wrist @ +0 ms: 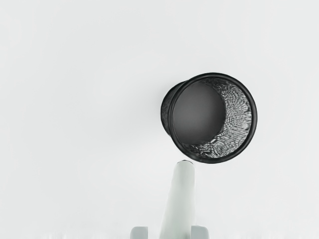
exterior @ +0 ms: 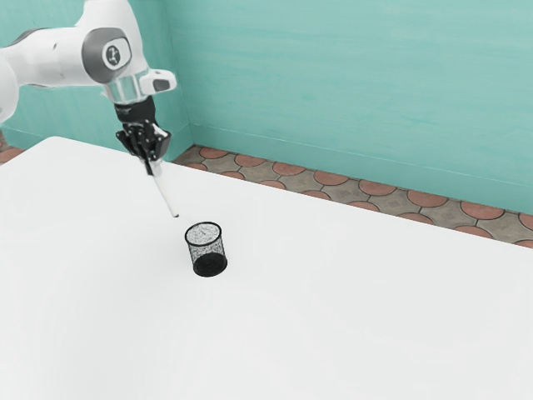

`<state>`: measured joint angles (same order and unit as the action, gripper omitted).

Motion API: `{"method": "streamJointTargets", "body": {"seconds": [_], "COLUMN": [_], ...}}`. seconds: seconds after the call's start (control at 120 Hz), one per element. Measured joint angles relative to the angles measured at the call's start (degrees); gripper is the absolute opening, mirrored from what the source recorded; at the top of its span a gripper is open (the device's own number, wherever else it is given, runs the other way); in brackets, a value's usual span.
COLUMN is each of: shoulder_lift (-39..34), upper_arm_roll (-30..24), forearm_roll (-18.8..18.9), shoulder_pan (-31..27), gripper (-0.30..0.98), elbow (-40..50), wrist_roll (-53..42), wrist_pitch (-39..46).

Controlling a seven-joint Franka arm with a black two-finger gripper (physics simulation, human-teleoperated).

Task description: Take the marker out of the pen holder and place it to the left of the pen holder.

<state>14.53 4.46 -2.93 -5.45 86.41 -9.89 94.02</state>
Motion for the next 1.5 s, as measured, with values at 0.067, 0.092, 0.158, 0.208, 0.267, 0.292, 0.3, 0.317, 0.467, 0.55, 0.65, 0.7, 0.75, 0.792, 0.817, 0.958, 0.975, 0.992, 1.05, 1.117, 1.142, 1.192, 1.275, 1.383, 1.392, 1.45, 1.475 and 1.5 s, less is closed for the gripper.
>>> {"method": "streamJointTargets", "body": {"seconds": [0.067,0.092,0.158,0.208,0.267,0.292,0.3,0.317,0.467,0.55,0.65,0.7,0.75,0.792,0.817,0.958,0.975,0.992,1.05,1.117,1.142,1.192,1.275,1.383,1.392,1.45,1.475,1.5], "shoulder_lift": [0.7,1.3,3.5,5.1,9.5,11.6,12.2,13.2,24.4,27.7,29.3,30.4,30.9,31.1,31.1,26.7,25.2,23.7,20.1,15.9,13.0,6.4,2.5,1.4,1.2,0.3,-0.1,-0.8], "upper_arm_roll": [0.1,0.1,0.7,1.6,3.0,3.6,3.8,4.1,4.7,4.5,4.3,4.2,4.1,4.1,4.2,4.2,4.2,4.2,3.8,1.2,0.2,-1.1,-1.8,-2.0,-2.2,-4.2,-5.2,-6.6], "forearm_roll": [3.4,4.8,7.8,9.3,10.4,10.7,10.7,10.9,11.3,11.4,11.4,11.3,10.9,10.1,9.5,6.2,6.0,5.8,5.2,4.8,4.8,4.8,4.6,3.5,3.5,3.3,3.2,3.4], "shoulder_pan": [-0.1,-0.1,0.0,0.0,-0.1,-0.1,-0.1,-0.1,-1.4,-3.0,-3.5,-3.6,-3.6,-3.9,-4.4,-5.8,-5.8,-5.8,-5.8,-5.7,-5.7,-5.6,-5.7,-5.8,-5.8,-5.8,-5.8,-5.8], "gripper": [-0.09,-0.09,-0.09,-0.09,-0.09,-0.09,-0.09,-0.09,-0.1,-0.09,-0.09,-0.06,0.06,0.15,0.21,0.44,0.46,0.48,0.53,0.57,0.58,0.6,0.63,0.65,0.65,0.66,0.67,0.67], "elbow": [-1.4,-2.2,-3.8,-4.4,-7.8,-9.5,-10.0,-11.0,-20.4,-22.0,-22.6,-23.5,-24.6,-25.4,-25.5,-25.8,-25.8,-25.7,-25.6,-24.6,-22.5,-15.0,-10.1,-10.1,-10.1,-10.9,-11.1,-10.8], "wrist_roll": [0.6,0.8,1.5,2.0,2.5,2.7,2.8,2.9,3.9,4.5,5.1,5.3,5.5,5.7,5.8,6.0,5.9,5.9,5.6,5.4,5.3,5.1,4.7,5.4,5.5,5.7,5.8,6.0], "wrist_pitch": [-4.8,-6.6,-10.8,-13.5,-16.9,-18.4,-18.8,-19.7,-26.8,-29.7,-31.9,-32.6,-33.2,-33.5,-33.4,-31.3,-30.9,-30.5,-29.4,-27.6,-26.5,-23.2,-18.0,-13.4,-13.2,-11.6,-11.1,-10.4]}}
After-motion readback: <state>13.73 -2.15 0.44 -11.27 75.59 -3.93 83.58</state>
